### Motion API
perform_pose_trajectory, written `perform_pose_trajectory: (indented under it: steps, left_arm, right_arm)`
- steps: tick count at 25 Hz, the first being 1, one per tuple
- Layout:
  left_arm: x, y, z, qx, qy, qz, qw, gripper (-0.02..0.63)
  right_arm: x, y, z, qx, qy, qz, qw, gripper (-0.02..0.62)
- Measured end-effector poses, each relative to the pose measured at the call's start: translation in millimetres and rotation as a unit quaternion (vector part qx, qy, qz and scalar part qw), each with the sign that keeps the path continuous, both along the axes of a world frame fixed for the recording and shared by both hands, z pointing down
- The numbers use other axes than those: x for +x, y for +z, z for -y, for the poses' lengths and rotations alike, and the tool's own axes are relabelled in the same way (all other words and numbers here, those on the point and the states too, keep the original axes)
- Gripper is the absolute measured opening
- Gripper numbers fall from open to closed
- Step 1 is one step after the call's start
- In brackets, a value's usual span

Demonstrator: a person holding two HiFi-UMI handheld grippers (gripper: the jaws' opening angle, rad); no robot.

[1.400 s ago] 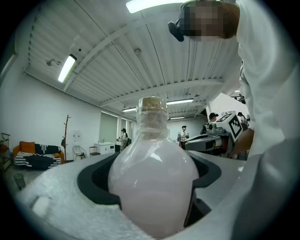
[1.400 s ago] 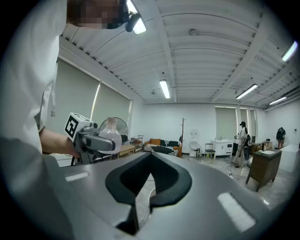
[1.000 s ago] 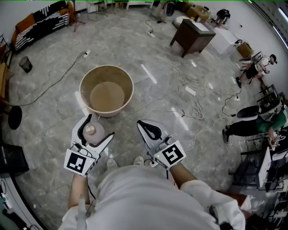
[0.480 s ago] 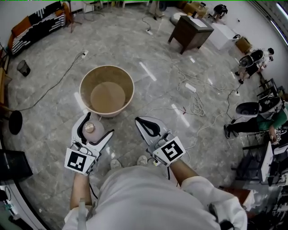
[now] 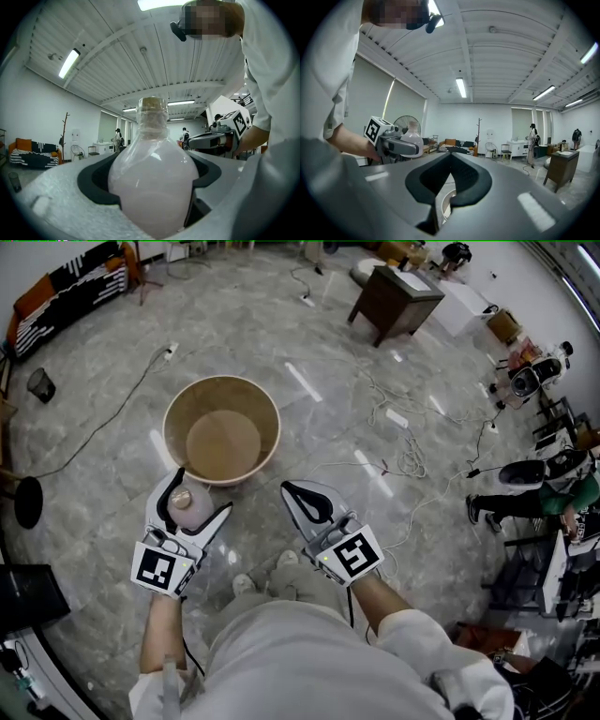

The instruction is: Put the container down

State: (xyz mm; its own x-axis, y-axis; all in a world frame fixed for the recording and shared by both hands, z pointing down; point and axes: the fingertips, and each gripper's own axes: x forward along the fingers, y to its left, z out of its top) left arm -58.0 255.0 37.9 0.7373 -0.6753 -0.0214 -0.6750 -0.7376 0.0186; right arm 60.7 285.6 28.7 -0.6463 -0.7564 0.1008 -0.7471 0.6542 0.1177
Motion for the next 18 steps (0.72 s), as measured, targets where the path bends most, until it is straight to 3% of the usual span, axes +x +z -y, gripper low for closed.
perform_pose_trajectory:
  steps: [7, 12, 18]
  left_arm:
    - [14.6, 39.7, 63.2, -0.015, -0.008, 0.008, 0.9998, 0.426]
    - [35.1, 82.6, 122.9, -0.018, -0.022, 0.025, 0.9993, 0.426]
    - [56.4, 136.8, 206.9, -0.021, -0.04, 0.051, 0.9977, 0.426]
  right_arm:
    - [13.9, 33.5, 58.9, -0.023, -0.003, -0.001, 1.0, 0.0]
    - [31.7, 76.6, 124.4, -0.041, -0.017, -0.011, 0.999, 0.0]
    - [40.5, 109.0, 212.6, -0.066, -0.035, 0.011, 0.997, 0.0]
